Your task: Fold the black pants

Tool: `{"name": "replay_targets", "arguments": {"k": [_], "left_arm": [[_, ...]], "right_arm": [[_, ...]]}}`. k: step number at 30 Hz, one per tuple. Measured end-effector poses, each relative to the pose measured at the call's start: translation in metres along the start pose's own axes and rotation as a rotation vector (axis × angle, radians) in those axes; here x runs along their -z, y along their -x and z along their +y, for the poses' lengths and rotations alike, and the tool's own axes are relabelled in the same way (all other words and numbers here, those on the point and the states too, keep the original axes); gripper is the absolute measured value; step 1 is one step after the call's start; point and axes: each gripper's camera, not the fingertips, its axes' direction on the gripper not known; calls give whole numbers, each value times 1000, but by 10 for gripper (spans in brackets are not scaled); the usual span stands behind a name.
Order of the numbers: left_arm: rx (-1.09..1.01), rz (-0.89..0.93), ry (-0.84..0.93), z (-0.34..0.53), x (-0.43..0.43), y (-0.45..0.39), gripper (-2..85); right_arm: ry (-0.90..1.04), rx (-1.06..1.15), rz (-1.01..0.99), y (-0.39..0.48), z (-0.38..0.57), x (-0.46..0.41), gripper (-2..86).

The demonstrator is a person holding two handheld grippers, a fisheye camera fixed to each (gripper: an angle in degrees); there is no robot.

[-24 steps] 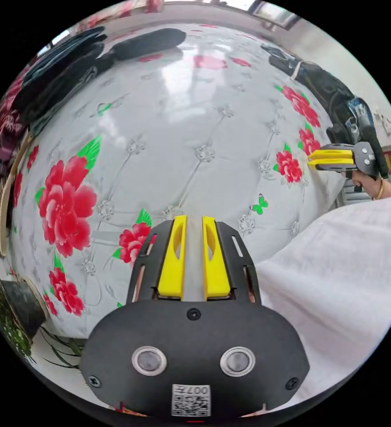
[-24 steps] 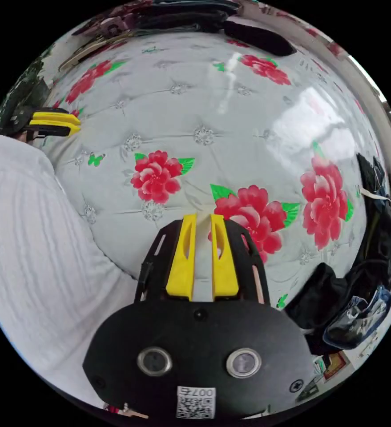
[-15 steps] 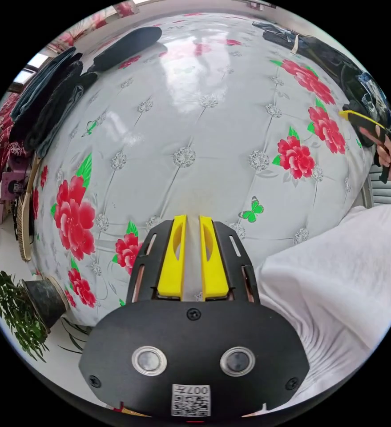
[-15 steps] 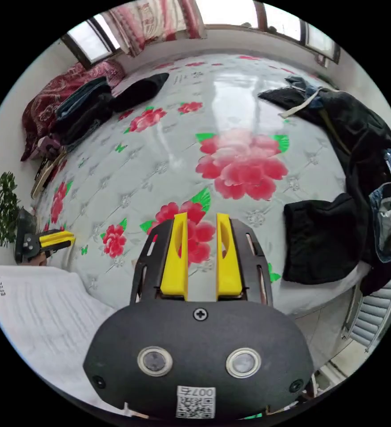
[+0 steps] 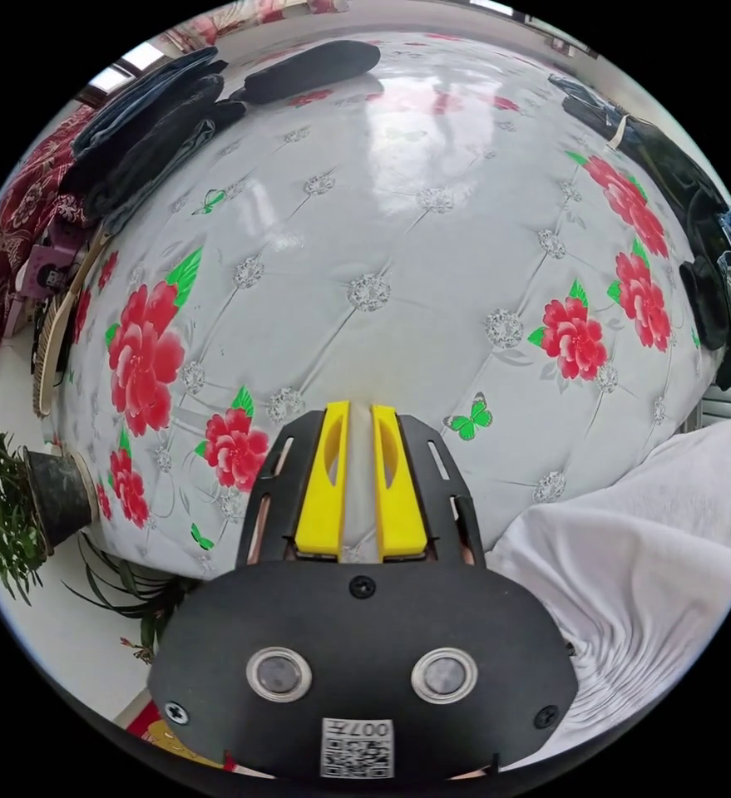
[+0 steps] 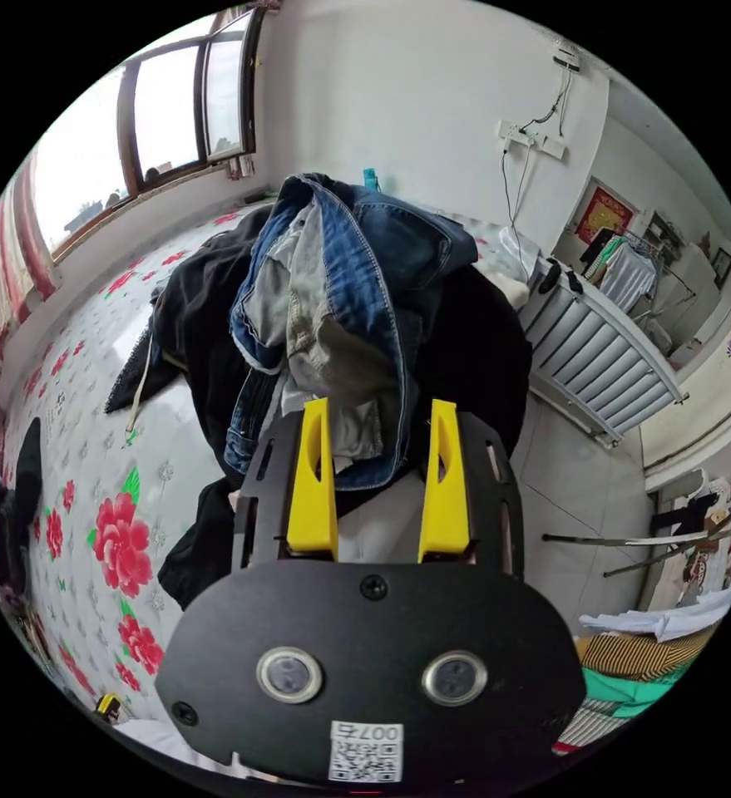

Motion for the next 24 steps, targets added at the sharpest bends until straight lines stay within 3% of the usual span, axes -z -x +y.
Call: {"name": "replay_targets", "arguments": {"k": [4, 8, 13, 18, 22, 24], "left_arm": [[29, -12, -2, 7, -1, -2, 34], [133, 26, 6, 15, 0, 8, 6], [259, 187, -5, 37, 5, 16, -9], [361, 328, -47, 89, 11, 4, -10], [407, 337, -43, 124, 18, -2, -10], [422, 350, -33, 140, 22, -1, -10]], "right_arm": [[-132, 142, -47, 27, 10, 21, 119], [-146, 445, -113, 90, 7, 22, 115], [72, 560, -274, 145, -14, -17, 116], [348, 606, -24, 169, -4, -101, 98], [334, 590, 81, 169, -8, -106, 63], [361, 593, -49, 170, -18, -91, 44]]}}
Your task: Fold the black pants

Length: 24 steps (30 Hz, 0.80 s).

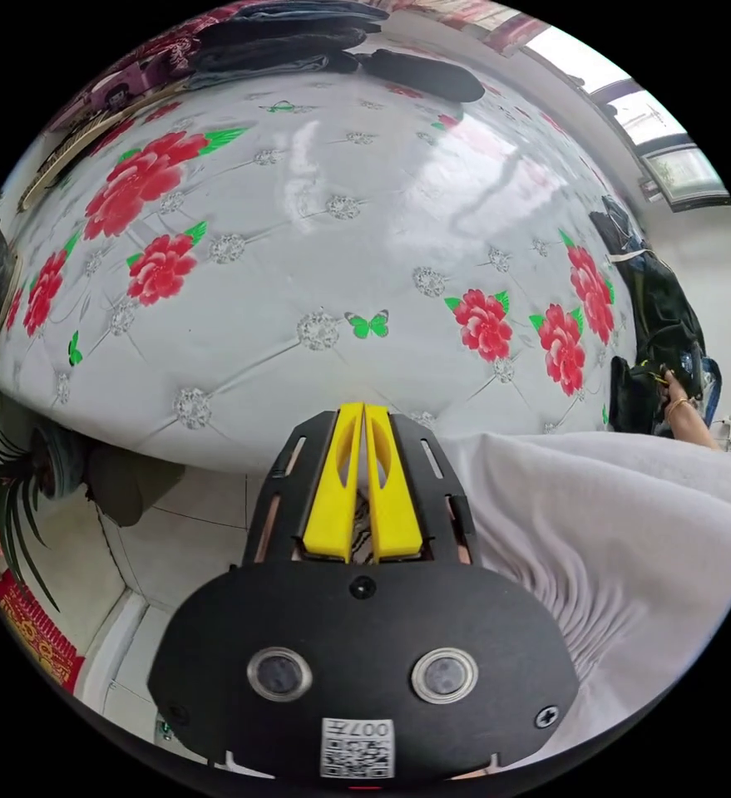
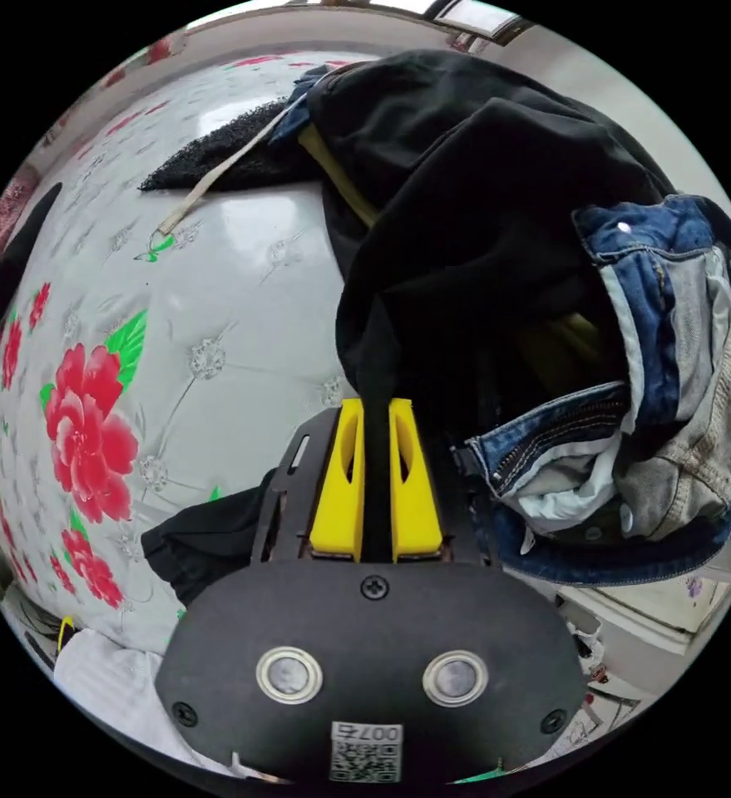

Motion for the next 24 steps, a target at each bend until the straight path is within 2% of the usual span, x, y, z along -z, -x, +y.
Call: {"name": "replay_targets", "arguments": {"k": [1, 3, 6, 12, 16, 19, 21, 22, 24], "left_arm": [[-2, 0, 0, 2, 2, 1, -10], [-16, 3, -3, 6, 11, 4, -10], [-47, 27, -40, 2, 31, 8, -10], [-118, 152, -218, -7, 86, 17, -9], [-154, 214, -301, -4, 117, 31, -7], [-161, 242, -359, -2, 141, 47, -5], [-154, 245, -409, -1, 160, 64, -3], [-148, 244, -424, 0, 165, 69, -3], [-99, 240, -471, 5, 178, 95, -4]], "right_arm": [[-51, 9, -70, 0, 2, 11, 39], [-295, 83, -399, 3, 17, 69, 25], [-469, 233, -632, 32, 33, 142, 12], [-715, 376, -799, 79, 79, 265, 2], [-717, 620, -800, 140, 122, 312, 2], [-634, 953, -955, 224, 177, 335, 4], [-469, 1299, -1071, 313, 236, 343, 9], [-425, 1381, -1101, 334, 253, 342, 11], [-191, 1634, -1177, 410, 317, 330, 21]]}}
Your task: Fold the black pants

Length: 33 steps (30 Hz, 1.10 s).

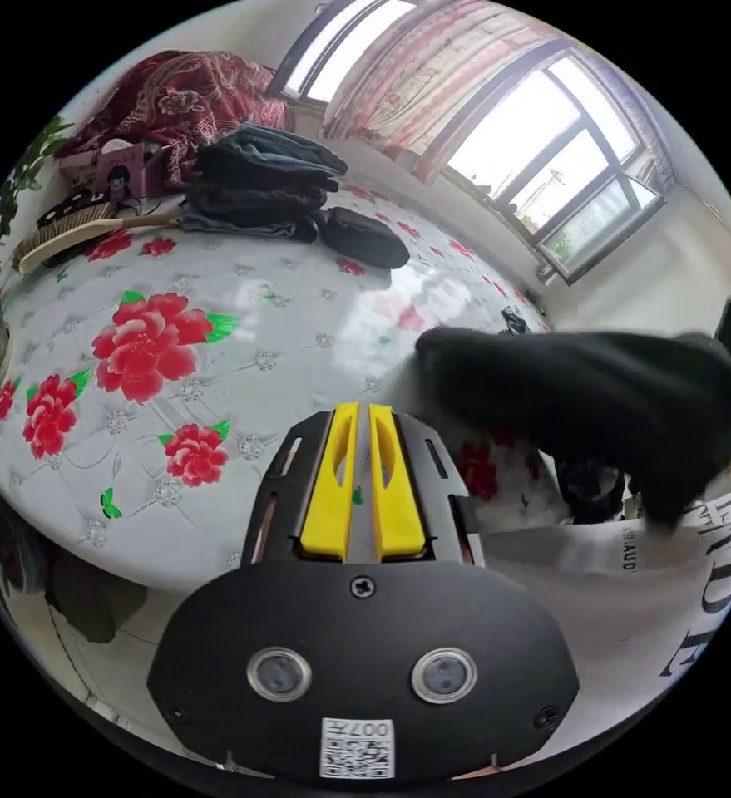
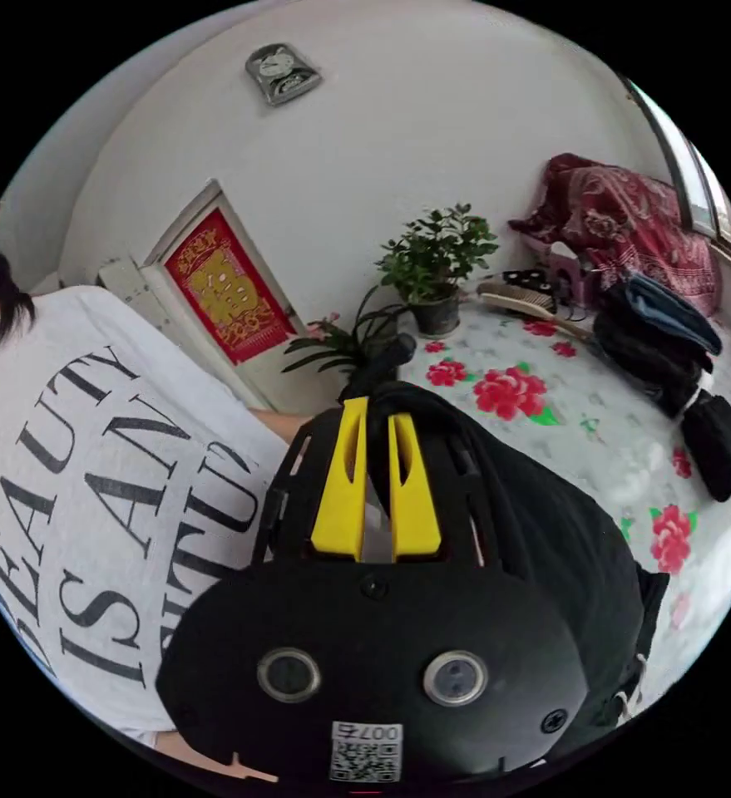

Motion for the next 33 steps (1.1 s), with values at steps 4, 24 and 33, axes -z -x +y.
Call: {"name": "replay_targets", "arguments": {"k": [4, 24, 33], "left_arm": [[92, -70, -17, 15, 23, 39, -7], [-45, -117, 127, -30, -32, -49, 3], [4, -241, 149, -45, -57, -89, 13]], "right_arm": [[195, -36, 9, -2, 0, -67, 52], [59, -1589, 1282, -51, 440, 256, 40], [-611, -1244, 2033, 65, 334, 498, 39]]}}
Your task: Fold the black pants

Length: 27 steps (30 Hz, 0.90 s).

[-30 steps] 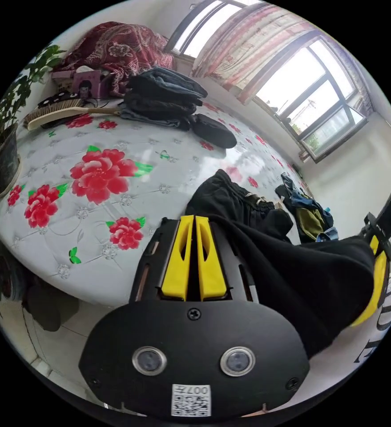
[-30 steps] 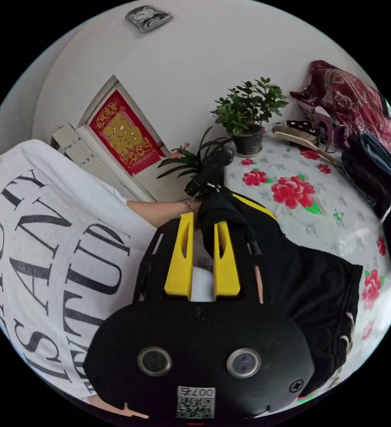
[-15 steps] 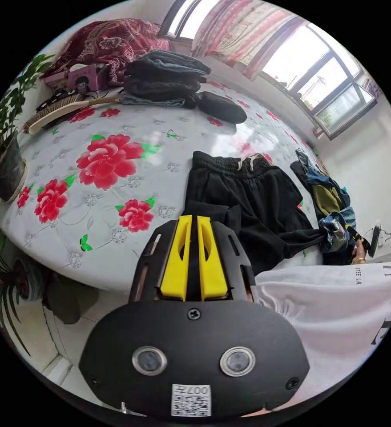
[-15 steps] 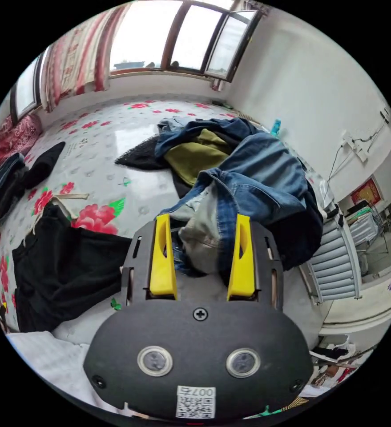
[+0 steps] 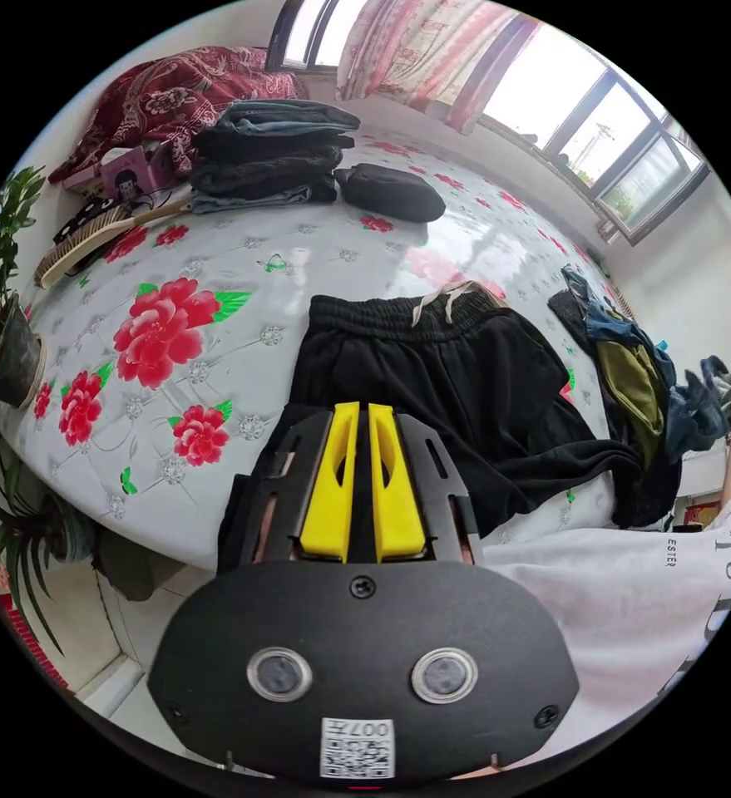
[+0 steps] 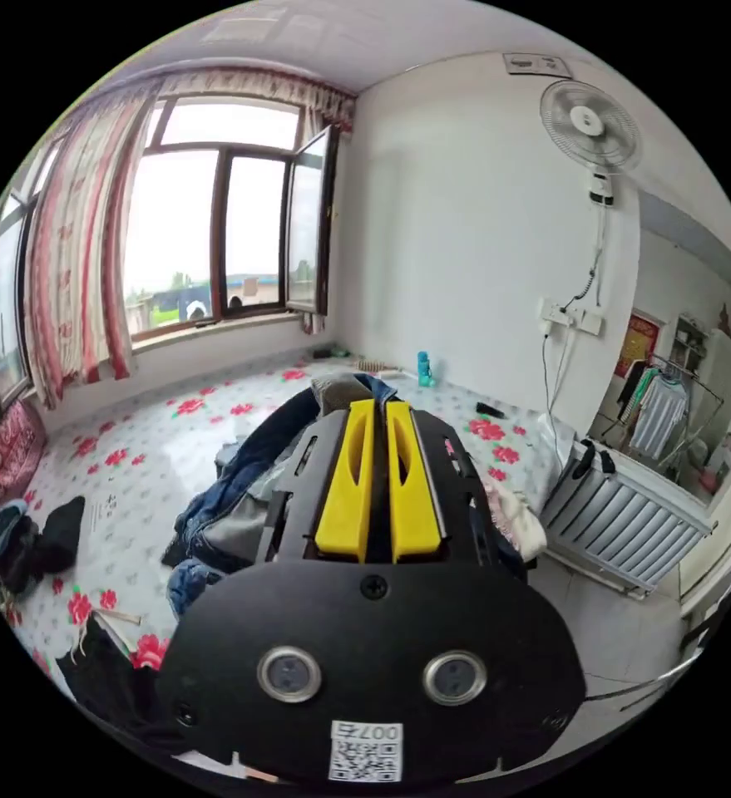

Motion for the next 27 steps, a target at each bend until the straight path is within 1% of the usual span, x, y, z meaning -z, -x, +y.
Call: {"name": "replay_targets", "arguments": {"k": [2, 4, 6, 7, 9, 10, 11, 12, 15, 17, 19, 21, 22, 23, 24, 26, 27], "left_arm": [[8, -26, 0, 0, -2, -5, 23], [-1, -50, 10, -4, -6, -12, 41], [-34, -69, 13, -19, -11, -26, 56], [-45, -69, 13, -24, -12, -30, 61], [-119, -52, 23, -52, -22, -53, 81], [-143, -47, 28, -60, -26, -61, 86], [-197, -45, 42, -77, -36, -76, 96], [-255, -48, 65, -94, -49, -93, 103], [-373, -78, 146, -136, -92, -134, 111], [-423, -122, 189, -157, -120, -155, 113], [-461, -198, 245, -175, -150, -172, 117], [-489, -323, 348, -187, -194, -182, 107], [-498, -331, 367, -188, -202, -182, 102], [-519, -279, 336, -191, -200, -181, 93], [-485, -244, 346, -198, -200, -174, 84], [-465, -201, 331, -206, -196, -155, 72], [-467, -247, 319, -210, -193, -138, 65]], "right_arm": [[-60, -14, 103, 2, -22, 4, 59], [-42, 84, 127, 28, -20, 0, 74], [-28, 272, 73, 88, 27, -4, 76], [-28, 323, 50, 105, 45, -4, 74], [6, 591, -126, 177, 142, -10, 66], [40, 662, -174, 195, 168, -14, 64], [139, 798, -269, 226, 221, -23, 62], [280, 961, -365, 253, 272, -33, 64], [578, 1276, -482, 295, 370, -50, 75], [680, 1348, -503, 305, 399, -59, 78], [756, 1354, -519, 312, 415, -70, 75], [812, 1349, -517, 319, 431, -85, 63], [814, 1329, -526, 322, 431, -88, 59], [856, 1298, -514, 329, 432, -95, 50], [908, 1269, -496, 338, 432, -102, 43], [951, 1232, -462, 352, 433, -110, 32], [943, 1206, -452, 365, 433, -111, 25]]}}
